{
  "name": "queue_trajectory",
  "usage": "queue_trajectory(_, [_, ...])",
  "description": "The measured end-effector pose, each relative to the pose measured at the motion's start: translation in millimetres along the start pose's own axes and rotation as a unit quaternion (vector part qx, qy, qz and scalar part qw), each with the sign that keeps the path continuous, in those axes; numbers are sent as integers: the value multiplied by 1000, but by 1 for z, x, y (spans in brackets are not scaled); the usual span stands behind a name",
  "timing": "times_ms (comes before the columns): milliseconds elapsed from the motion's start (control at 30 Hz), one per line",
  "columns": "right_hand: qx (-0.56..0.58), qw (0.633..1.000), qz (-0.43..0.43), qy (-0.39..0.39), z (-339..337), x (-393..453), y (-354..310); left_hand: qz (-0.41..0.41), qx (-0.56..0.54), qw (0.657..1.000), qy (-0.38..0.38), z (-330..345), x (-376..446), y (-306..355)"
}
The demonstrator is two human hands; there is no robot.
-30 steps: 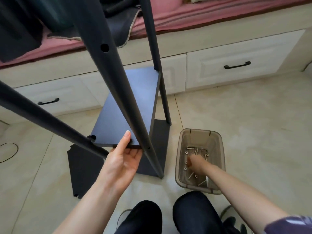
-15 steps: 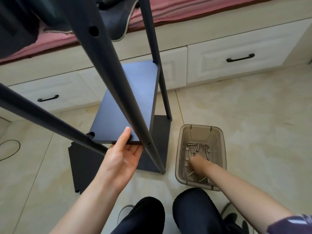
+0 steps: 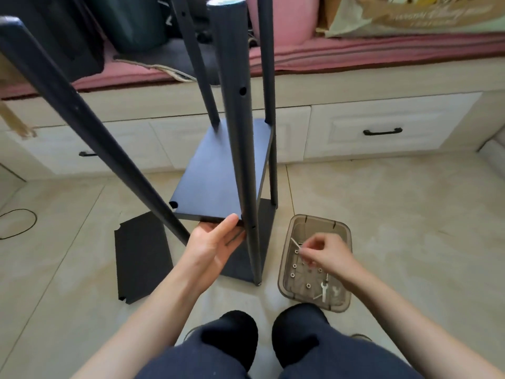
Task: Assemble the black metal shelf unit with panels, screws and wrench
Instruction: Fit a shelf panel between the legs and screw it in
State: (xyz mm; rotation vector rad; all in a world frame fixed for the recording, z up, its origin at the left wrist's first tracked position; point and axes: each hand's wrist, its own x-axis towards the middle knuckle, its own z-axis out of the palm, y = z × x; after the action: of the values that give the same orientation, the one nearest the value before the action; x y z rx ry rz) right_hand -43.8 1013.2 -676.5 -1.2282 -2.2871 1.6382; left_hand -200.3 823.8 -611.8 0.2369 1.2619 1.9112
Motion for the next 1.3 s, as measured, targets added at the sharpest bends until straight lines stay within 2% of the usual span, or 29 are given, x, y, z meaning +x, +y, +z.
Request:
queue_trajectory(67, [97, 994, -52, -11, -3, -27, -31, 6, 7, 1000, 3, 2, -1, 1])
queue_trajectory(167, [151, 981, -115, -30, 1, -59, -70, 16, 11, 1000, 13, 4, -4, 1])
queue_trajectory(300, [123, 981, -144, -29, 11, -77, -91, 23, 18, 999, 16, 5, -8, 1])
queue_trajectory(467, [116, 983, -142, 18, 18, -74, -93, 22, 18, 999, 14, 5, -10, 0])
queue_trajectory(767, [114, 979, -168, 10, 24, -66, -83, 18, 14, 1000, 8, 2, -6, -3])
queue_trajectory(1300, [127, 970, -203, 42, 32, -66, -76, 11, 2, 1000, 25, 1, -2, -6])
